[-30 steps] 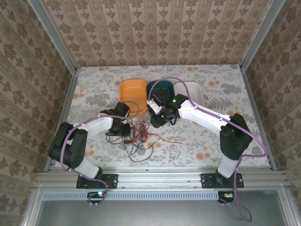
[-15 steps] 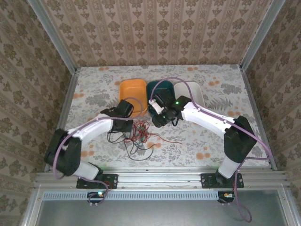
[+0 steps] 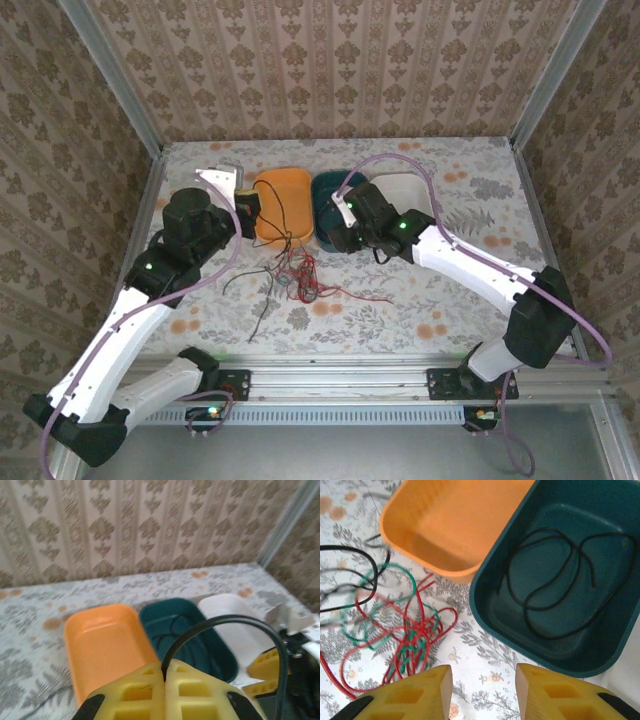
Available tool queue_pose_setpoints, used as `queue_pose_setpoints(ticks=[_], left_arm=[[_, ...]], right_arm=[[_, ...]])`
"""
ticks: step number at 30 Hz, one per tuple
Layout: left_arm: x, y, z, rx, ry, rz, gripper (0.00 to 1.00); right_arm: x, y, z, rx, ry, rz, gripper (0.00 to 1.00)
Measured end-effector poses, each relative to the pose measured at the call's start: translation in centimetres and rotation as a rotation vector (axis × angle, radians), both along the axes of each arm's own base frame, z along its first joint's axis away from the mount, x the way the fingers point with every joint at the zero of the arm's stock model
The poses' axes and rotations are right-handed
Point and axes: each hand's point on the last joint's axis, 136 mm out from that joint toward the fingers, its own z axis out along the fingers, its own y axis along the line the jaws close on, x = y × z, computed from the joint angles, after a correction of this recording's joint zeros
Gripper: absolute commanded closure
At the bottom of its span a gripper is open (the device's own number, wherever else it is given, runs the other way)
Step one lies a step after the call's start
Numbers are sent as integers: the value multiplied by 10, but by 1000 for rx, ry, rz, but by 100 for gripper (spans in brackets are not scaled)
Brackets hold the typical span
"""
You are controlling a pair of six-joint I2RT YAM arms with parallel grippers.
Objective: Untangle the cables
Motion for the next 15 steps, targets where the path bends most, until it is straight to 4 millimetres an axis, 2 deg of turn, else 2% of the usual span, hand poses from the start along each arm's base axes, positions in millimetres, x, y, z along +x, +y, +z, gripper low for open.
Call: queue_pose_setpoints(ticks=[4, 8, 11, 15], left_arm=[[-5, -9, 19, -39, -37, -57, 100], [-4, -12, 45, -59, -93, -80, 100], [4, -13, 73, -77, -152, -80, 100], [25, -11, 107, -102, -210, -62, 100]], right_arm=[[3, -3, 10, 39, -35, -25, 60], [6, -15, 15, 81, -67, -83, 60], [9, -32, 19, 117, -88, -147, 60], [18, -55, 35, 184, -130, -240, 60]])
